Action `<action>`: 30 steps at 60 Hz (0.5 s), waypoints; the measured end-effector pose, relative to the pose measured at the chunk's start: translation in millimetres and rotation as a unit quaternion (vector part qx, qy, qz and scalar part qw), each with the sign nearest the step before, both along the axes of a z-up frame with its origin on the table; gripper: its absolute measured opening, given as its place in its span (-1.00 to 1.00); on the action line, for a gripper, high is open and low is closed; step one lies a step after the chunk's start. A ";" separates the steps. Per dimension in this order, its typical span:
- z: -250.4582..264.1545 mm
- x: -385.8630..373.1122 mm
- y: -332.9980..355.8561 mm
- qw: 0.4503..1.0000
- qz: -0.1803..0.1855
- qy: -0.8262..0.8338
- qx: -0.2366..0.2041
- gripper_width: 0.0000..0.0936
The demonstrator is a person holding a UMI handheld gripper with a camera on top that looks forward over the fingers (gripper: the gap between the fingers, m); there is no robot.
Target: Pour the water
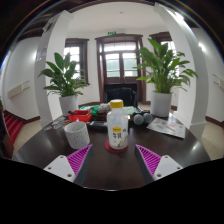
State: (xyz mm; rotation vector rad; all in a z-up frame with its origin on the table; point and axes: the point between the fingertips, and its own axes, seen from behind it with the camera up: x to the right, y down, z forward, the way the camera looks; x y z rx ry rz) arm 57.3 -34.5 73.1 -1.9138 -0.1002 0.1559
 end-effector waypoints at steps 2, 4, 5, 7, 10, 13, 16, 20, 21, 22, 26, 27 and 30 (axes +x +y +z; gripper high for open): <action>4.8 1.1 -14.3 1.000 -0.008 -0.003 0.004 0.83; 10.3 3.2 -27.2 1.000 -0.016 -0.008 0.009 0.83; 13.1 4.3 -33.7 1.000 -0.020 -0.011 0.010 0.82; 20.8 5.2 -45.0 0.999 -0.028 -0.015 0.014 0.82; 29.8 5.8 -60.2 0.999 -0.037 -0.017 0.019 0.82; 35.5 10.4 -73.4 0.998 -0.051 -0.019 0.018 0.83; 40.7 12.7 -84.6 0.998 -0.060 -0.019 0.016 0.83; 45.7 14.6 -95.1 0.998 -0.066 -0.017 0.014 0.83; 46.5 14.9 -97.1 0.997 -0.068 -0.017 0.014 0.84; 48.2 16.3 -99.8 0.997 -0.071 -0.017 0.015 0.84; 55.7 20.1 -109.1 0.996 -0.082 -0.015 0.019 0.83; 57.6 20.3 -111.5 0.996 -0.084 -0.015 0.021 0.82; 63.5 19.0 -117.0 0.996 -0.084 -0.010 0.025 0.82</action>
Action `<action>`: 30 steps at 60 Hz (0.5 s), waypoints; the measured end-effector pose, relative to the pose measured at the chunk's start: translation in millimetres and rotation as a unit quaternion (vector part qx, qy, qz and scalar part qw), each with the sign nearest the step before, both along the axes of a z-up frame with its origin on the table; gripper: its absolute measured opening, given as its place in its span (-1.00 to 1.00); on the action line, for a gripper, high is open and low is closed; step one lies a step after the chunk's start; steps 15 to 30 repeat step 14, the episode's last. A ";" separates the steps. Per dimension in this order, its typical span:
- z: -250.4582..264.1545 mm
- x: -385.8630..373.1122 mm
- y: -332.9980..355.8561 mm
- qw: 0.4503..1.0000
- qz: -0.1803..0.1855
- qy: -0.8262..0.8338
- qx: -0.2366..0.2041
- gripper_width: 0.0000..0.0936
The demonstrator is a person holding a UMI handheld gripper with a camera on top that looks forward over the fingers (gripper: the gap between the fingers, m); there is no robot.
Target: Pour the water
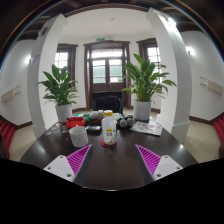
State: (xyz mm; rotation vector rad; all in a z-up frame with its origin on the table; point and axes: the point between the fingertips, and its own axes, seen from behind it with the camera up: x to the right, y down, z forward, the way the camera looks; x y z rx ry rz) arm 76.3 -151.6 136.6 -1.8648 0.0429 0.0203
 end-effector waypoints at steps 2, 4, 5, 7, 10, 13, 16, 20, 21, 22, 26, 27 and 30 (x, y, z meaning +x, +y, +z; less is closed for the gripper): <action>3.0 -0.3 -1.0 1.000 0.000 0.002 0.004 0.82; 6.9 0.4 -3.5 1.000 -0.002 0.004 0.009 0.82; 8.5 0.9 -4.1 1.000 -0.003 0.003 0.011 0.82; 11.7 3.3 -5.7 1.000 -0.007 -0.002 0.014 0.82; 17.0 5.7 -9.2 1.000 -0.013 -0.010 0.017 0.82; 21.5 9.8 -10.2 0.999 -0.018 -0.017 0.025 0.82; 23.6 10.2 -10.8 0.999 -0.018 -0.018 0.027 0.81; 23.6 10.2 -10.8 0.999 -0.018 -0.018 0.027 0.81; 23.6 10.2 -10.8 0.999 -0.018 -0.018 0.027 0.81; 23.6 10.2 -10.8 0.999 -0.018 -0.018 0.027 0.81; 23.6 10.2 -10.8 0.999 -0.018 -0.018 0.027 0.81; 23.6 10.2 -10.8 0.999 -0.018 -0.018 0.027 0.81; 23.6 10.2 -10.8 0.999 -0.018 -0.018 0.027 0.81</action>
